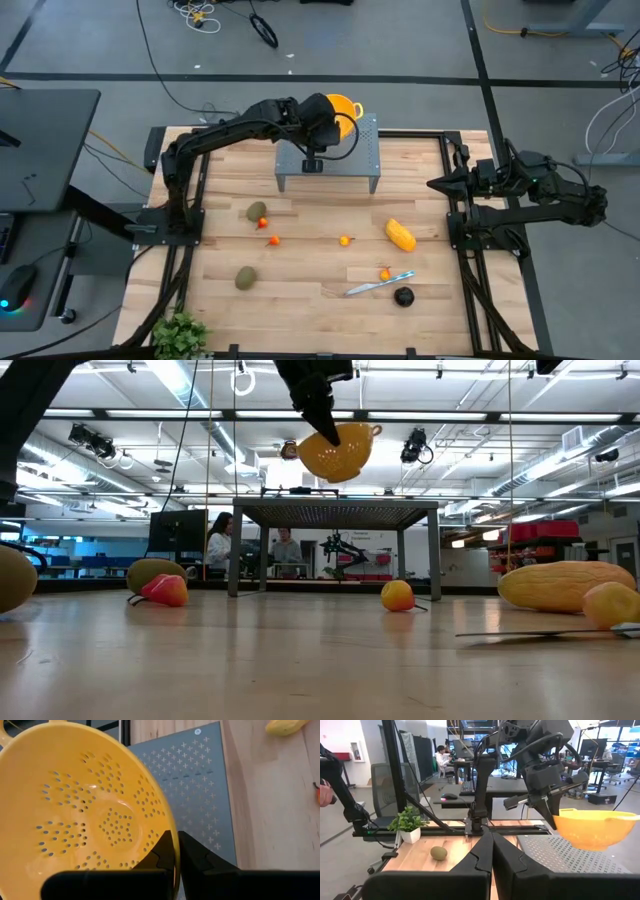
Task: Pick & Place Fruit
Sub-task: Put the yellow strainer bowl on the shelf
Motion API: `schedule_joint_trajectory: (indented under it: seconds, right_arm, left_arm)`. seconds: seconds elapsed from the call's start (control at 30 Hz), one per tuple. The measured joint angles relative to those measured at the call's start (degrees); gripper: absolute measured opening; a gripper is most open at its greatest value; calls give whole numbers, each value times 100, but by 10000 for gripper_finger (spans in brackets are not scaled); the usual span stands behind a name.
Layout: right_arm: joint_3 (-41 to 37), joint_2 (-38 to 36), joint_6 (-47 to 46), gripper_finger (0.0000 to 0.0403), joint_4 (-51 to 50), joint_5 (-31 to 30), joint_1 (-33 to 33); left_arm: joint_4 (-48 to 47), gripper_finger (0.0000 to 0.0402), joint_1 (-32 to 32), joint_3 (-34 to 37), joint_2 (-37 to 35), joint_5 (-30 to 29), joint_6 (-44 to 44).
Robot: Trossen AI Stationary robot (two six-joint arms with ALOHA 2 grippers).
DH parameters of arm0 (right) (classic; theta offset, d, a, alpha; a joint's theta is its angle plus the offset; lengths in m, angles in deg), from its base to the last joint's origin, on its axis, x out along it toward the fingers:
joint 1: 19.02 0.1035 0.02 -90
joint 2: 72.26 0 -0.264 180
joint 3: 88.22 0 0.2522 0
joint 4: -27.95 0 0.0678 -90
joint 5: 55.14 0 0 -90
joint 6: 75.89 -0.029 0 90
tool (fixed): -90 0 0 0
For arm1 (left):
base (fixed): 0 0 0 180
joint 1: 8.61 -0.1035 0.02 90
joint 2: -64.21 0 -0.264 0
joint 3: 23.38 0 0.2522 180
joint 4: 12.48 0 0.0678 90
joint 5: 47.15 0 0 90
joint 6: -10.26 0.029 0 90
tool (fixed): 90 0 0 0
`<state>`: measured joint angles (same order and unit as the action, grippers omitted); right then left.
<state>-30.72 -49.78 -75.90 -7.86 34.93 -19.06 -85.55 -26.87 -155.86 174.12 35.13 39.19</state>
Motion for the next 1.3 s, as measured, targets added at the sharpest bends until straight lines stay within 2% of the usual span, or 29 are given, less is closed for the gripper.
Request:
schedule_joint_trajectory:
  seconds: [0.27,0.6,1.1,1.23,1.3]
  right_arm:
    - [-1,0,0,8,0,0,0]
    - [-1,0,0,8,0,0,0]
    - [0,1,0,8,-1,0,1]
    - [-1,1,0,8,0,0,1]
    - [0,2,0,8,-2,0,2]
  left_arm:
    - [-56,11,-65,-13,-4,-20,-101]
    - [-580,11,-269,-9,92,-42,-318]
    - [-581,11,-229,-11,175,-58,-275]
    - [-610,11,15,-22,296,-438,-305]
    - [-823,11,66,6,366,-425,-339]
